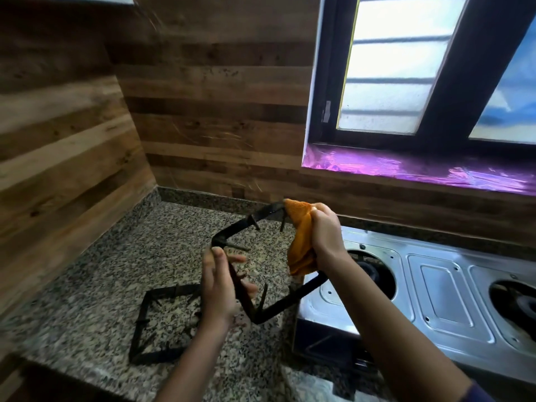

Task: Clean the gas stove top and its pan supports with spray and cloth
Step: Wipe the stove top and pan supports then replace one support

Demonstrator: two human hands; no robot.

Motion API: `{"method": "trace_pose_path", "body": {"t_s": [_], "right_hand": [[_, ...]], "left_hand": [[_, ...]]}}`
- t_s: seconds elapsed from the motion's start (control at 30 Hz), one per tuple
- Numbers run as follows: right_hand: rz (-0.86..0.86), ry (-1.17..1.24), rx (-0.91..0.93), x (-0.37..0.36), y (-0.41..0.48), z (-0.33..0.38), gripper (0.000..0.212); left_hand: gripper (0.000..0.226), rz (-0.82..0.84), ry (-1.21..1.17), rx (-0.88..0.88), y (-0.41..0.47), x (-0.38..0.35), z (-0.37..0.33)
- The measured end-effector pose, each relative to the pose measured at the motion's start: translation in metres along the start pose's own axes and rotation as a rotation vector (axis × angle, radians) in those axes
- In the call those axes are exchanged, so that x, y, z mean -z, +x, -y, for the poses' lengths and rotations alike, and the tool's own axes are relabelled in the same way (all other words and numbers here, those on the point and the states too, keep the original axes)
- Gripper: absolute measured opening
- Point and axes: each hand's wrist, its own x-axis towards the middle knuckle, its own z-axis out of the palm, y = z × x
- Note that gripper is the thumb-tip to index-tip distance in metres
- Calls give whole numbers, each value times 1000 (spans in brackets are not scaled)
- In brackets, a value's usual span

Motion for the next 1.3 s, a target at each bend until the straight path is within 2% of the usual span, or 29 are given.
{"method": "trace_pose_path", "body": {"t_s": [0.07,0.2,0.27,0.33,0.43,0.53,0.63,0.77,0.87,0.93,1.0,1.1,1.2,1.3], "right_hand": [[49,-70,102,-9,0,7,24],[112,-176,303,-22,3,24,24],[183,-210,396,-28,6,32,22],[277,-278,498,-33,5,40,22],[382,-349,558,-41,10,52,23],[499,-293,436,-46,19,58,22],[518,-43,244,-44,21,56,17],[296,452,-32,-27,19,51,20],[148,537,-92,-7,10,40,22],[98,402,-50,5,-4,27,19],[100,215,98,8,-24,14,14],[131,-201,483,-7,-58,-12,14],[49,-681,834,-29,-83,-44,20],[-49,-737,827,-25,-91,-67,24]], "left_hand": [[44,-6,40,-39,9,11,-12],[54,-30,437,-193,33,43,-34],[61,62,569,-185,42,53,-44],[59,172,680,-185,40,47,-52],[63,95,711,-240,29,32,-51],[55,2,669,-288,21,27,-49],[55,-4,580,-115,23,22,-41],[54,-88,324,215,24,21,-20],[53,-181,261,372,23,24,-15],[56,-232,252,409,24,25,-15],[56,-264,218,417,25,22,-16],[53,-295,149,415,26,12,-20],[54,-296,77,364,28,3,-21],[54,-286,129,297,28,2,-18]]}}
